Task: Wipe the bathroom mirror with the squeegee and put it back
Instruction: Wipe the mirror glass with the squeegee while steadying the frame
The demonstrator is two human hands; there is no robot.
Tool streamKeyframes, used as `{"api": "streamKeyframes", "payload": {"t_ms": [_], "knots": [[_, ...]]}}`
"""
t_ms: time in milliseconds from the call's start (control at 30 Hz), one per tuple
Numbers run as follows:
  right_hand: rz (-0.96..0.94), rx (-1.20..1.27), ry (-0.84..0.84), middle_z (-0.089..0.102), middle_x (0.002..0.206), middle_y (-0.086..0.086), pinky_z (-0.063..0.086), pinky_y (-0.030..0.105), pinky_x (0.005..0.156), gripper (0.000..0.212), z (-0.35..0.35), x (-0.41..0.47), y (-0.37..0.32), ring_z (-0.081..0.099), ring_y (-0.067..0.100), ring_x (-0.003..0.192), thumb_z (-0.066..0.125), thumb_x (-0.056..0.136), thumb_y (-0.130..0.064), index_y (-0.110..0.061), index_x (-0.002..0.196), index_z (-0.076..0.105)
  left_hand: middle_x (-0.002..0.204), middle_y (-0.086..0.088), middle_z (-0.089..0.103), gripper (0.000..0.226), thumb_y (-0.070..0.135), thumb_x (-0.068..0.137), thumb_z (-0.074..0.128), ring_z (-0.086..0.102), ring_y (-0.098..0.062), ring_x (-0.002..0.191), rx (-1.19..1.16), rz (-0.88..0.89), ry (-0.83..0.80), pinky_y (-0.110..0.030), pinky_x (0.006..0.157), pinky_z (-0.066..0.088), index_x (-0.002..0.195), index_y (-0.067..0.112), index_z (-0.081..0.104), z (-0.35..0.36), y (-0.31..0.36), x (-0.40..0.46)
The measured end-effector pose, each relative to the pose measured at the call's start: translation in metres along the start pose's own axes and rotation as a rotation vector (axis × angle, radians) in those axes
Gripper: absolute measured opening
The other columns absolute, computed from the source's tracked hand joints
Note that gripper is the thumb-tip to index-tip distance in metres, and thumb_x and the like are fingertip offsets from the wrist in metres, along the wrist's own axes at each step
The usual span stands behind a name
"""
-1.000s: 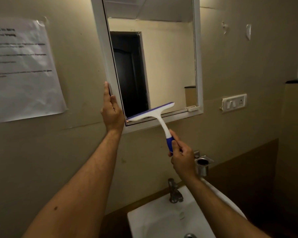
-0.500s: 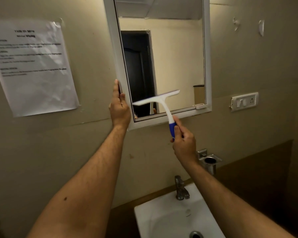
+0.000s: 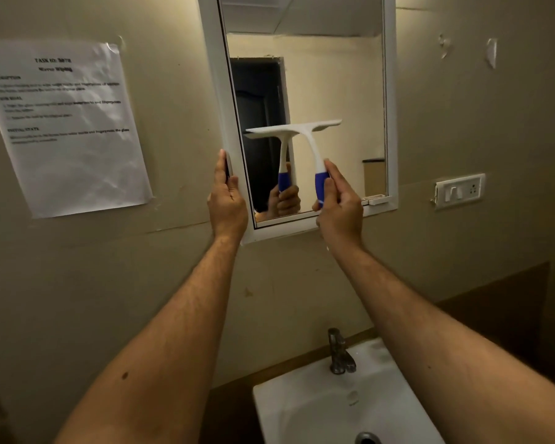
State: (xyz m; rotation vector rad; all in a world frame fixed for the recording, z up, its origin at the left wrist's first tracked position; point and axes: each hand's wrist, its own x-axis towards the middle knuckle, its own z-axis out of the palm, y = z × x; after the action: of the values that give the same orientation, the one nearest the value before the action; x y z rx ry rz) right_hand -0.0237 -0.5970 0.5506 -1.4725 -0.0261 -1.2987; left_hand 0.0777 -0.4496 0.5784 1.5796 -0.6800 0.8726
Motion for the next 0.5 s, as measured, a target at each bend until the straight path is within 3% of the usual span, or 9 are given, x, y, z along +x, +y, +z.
{"api": "streamKeyframes", "payload": {"t_ms": [133,233,367,500], "knots": [[-0.009,-0.029,-0.014,0.053,0.125,-0.019,0.053,0.014,0.059,0.036,0.006,-0.003,0.001,0.062,0.010,0.081,0.044,0.099,-0.033,-0.037,0.135,0.050,0.152,0.002,0.045,0.052,0.020,0.108,0.036,0.062,-0.016,0.115,0.019,0.006,0.002,-0.043,0.098,0.055,0.157,0.027,0.023,-0.002,0.001,0.000],[0.021,-0.039,-0.045,0.053,0.109,-0.038,0.053,0.015,0.057,0.036,-0.005,-0.023,0.015,0.060,0.002,0.074,0.044,0.099,-0.032,-0.040,0.134,0.050,0.154,0.003,0.043,0.052,0.020,0.108,0.035,0.059,-0.018,0.122,0.006,0.002,0.001,-0.040,0.102,0.053,0.157,0.027,0.023,0.000,0.000,0.002],[0.062,-0.074,-0.059,0.060,0.101,-0.020,0.048,0.014,0.049,0.036,-0.018,-0.051,0.033,0.055,0.002,0.062,0.045,0.099,-0.032,-0.055,0.126,0.048,0.156,0.005,0.041,0.052,0.018,0.107,0.036,0.050,-0.005,0.127,0.012,0.031,0.025,-0.014,0.099,0.043,0.157,0.025,0.025,0.001,-0.002,0.001],[0.090,-0.151,-0.075,0.060,0.093,-0.006,0.048,0.015,0.051,0.035,-0.033,-0.072,0.051,0.055,0.007,0.064,0.043,0.099,-0.031,-0.046,0.131,0.045,0.155,0.003,0.042,0.051,0.017,0.107,0.037,0.048,-0.013,0.135,-0.034,0.015,0.029,-0.017,0.108,0.039,0.157,0.024,0.027,0.002,-0.003,0.000]]}}
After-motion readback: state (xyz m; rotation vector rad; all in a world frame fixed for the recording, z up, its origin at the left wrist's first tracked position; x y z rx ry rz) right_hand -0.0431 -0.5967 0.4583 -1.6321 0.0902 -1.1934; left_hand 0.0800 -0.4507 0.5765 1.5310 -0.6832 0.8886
